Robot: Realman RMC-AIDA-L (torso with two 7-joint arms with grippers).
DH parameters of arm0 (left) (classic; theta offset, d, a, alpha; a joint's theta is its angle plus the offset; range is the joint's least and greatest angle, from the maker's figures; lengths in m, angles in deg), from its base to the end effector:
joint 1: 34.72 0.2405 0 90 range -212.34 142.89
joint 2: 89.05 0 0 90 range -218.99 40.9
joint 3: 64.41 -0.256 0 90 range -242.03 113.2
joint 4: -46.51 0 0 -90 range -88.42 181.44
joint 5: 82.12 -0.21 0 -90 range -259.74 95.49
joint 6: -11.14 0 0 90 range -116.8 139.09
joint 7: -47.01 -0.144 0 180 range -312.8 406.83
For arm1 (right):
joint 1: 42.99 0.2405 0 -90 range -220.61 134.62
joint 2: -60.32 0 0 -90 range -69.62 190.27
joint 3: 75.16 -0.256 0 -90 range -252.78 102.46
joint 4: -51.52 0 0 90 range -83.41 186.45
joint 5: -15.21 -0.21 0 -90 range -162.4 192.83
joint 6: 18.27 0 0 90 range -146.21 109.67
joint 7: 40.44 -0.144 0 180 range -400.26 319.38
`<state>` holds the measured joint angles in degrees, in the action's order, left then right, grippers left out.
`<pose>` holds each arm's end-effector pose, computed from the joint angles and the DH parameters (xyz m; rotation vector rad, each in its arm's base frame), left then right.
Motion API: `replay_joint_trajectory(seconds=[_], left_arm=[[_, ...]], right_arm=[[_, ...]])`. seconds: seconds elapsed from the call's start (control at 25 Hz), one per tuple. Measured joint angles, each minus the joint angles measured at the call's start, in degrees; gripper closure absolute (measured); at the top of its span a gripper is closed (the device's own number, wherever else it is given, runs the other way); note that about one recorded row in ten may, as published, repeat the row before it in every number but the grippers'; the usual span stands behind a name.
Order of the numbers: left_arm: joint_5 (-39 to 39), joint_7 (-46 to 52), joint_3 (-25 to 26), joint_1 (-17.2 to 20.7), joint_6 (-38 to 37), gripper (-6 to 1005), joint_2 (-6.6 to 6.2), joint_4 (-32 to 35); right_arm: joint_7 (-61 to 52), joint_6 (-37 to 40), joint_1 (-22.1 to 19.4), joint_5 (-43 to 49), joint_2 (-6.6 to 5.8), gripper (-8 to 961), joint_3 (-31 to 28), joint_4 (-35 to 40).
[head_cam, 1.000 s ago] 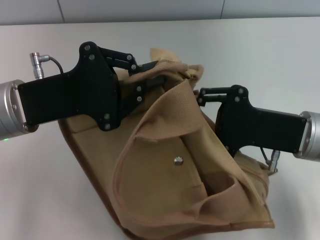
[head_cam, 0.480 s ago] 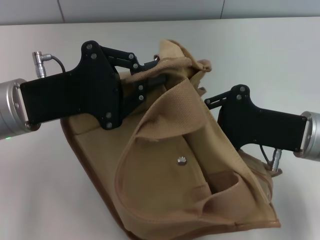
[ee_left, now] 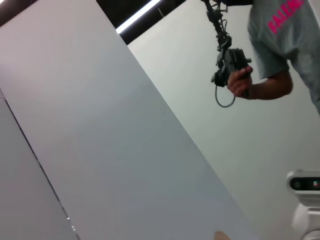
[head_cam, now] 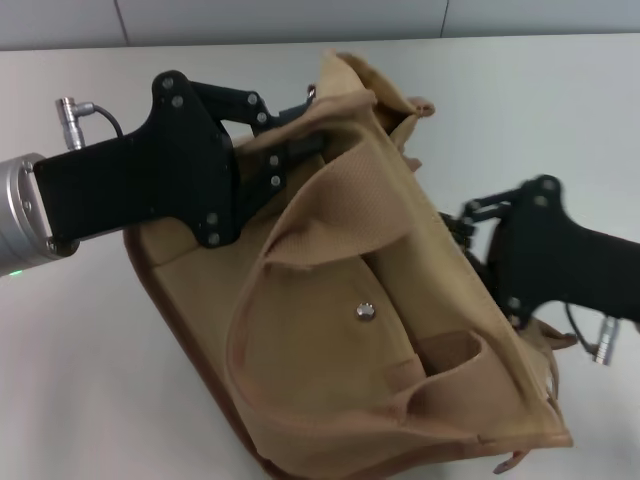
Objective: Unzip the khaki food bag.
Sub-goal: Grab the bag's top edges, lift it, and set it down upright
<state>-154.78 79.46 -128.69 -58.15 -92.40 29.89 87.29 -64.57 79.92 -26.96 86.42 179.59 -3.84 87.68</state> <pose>-0.1901 0.2896 0.0156 -2.3492 0.6486 -1.2254 0.2316 0.2583 -0.0161 -2.3806 -0.5168 1.0815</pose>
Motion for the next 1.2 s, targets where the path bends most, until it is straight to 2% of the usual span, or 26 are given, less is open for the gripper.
replay_joint_trajectory(seconds=[0.32,0.52,0.72,0.92,1.2], left_arm=[[0.56,-0.01,0.04,0.0,1.01,911,-0.01,-0.02],[0.88,-0.01,0.03,0.0,1.44,911,-0.01,-0.02],[1.96,-0.15,0.06,0.02,1.58,911,-0.09,-0.61],[2.08,-0.3,0.12,0.1,1.95,912,-0.11,-0.68],[2.19,-0.72,0.13,0.04,2.21,912,-0.11,-1.13]], right_arm=[[0.05,4.26,-5.51,1.64,-0.29,929,-4.28,-1.98],[0.03,7.3,-8.93,7.72,-0.35,918,-10.68,-4.85],[0.33,10.45,-10.67,13.06,-1.13,906,-17.66,-10.04],[0.09,11.64,-13.32,19.16,-1.49,895,-23.86,-11.17],[-0.37,11.31,-13.23,22.02,-1.59,878,-28.41,-14.25]])
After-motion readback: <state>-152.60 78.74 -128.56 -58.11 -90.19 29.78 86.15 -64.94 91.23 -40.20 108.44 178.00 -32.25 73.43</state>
